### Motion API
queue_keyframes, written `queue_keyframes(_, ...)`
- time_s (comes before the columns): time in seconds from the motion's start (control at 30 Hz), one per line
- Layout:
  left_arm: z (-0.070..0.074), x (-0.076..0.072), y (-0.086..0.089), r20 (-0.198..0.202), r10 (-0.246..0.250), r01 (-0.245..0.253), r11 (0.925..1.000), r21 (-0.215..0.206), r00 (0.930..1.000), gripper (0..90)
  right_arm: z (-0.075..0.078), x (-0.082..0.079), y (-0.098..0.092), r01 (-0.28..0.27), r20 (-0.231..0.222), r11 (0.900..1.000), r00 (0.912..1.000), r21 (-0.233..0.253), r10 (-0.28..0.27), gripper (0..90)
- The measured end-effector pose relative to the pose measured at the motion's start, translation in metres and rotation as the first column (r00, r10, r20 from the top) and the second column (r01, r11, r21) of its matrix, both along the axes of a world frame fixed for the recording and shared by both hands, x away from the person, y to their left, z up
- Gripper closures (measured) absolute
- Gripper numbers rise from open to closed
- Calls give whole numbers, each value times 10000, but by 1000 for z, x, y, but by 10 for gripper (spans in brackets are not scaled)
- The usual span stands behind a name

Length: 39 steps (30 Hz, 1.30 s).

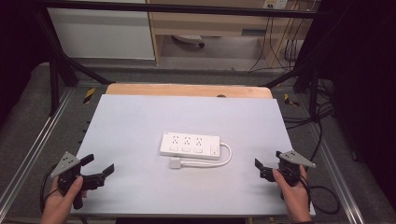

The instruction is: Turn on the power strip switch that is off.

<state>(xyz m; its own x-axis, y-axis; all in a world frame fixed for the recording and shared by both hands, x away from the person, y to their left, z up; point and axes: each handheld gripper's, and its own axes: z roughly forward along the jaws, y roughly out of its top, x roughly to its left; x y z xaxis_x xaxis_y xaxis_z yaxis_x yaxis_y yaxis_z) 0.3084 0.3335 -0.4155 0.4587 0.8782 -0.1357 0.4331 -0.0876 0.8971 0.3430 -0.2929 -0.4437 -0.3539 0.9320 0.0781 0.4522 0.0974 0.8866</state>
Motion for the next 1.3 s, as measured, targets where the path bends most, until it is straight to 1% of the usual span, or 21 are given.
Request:
queue_keyframes(0.07,-1,0,-2,-9,-54,54,10000,39,10000,58,0,0,0,68,-24,10000,10000,59,-67,56)
queue_keyframes(0.1,-1,0,-2,-22,-121,122,9998,173,9999,58,0,0,0,95,-39,9999,9999,121,-94,56)
queue_keyframes(0.2,-1,-2,-2,-11,-121,121,9999,90,9999,57,5,-1,3,102,251,9999,9996,23,-102,57)
queue_keyframes(0.27,-1,-2,-1,-12,-118,118,9999,71,9999,57,6,-2,3,74,279,10000,9996,40,-76,57)
queue_keyframes(0.3,-1,-3,0,-6,-141,141,9999,74,9999,58,7,-3,3,44,278,9999,9996,125,-48,53)
queue_keyframes(0.4,-1,-3,0,64,-149,148,9999,50,9999,57,8,-3,4,47,277,10000,9996,69,-49,52)
queue_keyframes(0.47,-1,-2,-1,40,-156,156,9999,37,9999,57,11,-3,5,13,248,10000,9997,18,-14,54)
queue_keyframes(0.5,-1,-2,-1,28,-169,169,9998,56,9999,57,12,-3,5,-11,167,10000,9999,-38,12,55)
queue_keyframes(0.53,-1,-2,-2,11,-199,199,9998,56,9998,57,14,-3,8,-131,-16,9999,9999,-103,130,52)
queue_keyframes(0.6,-1,-2,-2,23,-238,238,9997,45,9997,57,14,-3,8,-177,-65,9998,9998,-51,177,51)
queue_keyframes(0.67,-1,-2,-2,15,-252,252,9997,74,9997,57,17,-3,10,-380,-93,9993,9992,18,380,50)
queue_keyframes(0.77,-1,-2,-2,20,-254,254,9997,51,9997,57,19,-3,12,-441,-132,9990,9989,23,442,50)
queue_keyframes(0.83,-1,-2,-2,12,-270,269,9996,62,9996,57,23,-5,13,-438,-52,9990,9990,-10,438,50)
queue_keyframes(0.9,-1,-2,-2,21,-275,275,9996,69,9996,57,24,-5,14,-426,-48,9991,9991,34,426,51)
queue_keyframes(0.93,0,-3,-2,58,-296,295,9995,102,9995,57,24,-5,14,-453,-45,9989,9990,77,453,48)
queue_keyframes(0.97,0,-2,-2,119,-278,277,9996,95,9995,57,26,-4,15,-563,-27,9984,9984,2,563,47)
queue_keyframes(1.07,0,-2,-2,117,-235,235,9997,19,9997,57,28,-5,15,-622,-15,9981,9981,17,622,46)
queue_keyframes(1.23,0,-2,-2,126,-312,312,9995,31,9994,57,34,-5,18,-720,2,9967,9974,366,720,42)
queue_keyframes(1.27,0,-2,-2,113,-321,321,9995,13,9994,57,37,-5,19,-696,146,9972,9975,280,692,25)
queue_keyframes(1.3,0,-2,-2,97,-344,344,9994,10,9994,57,39,-5,20,-495,283,9986,9984,174,490,25)
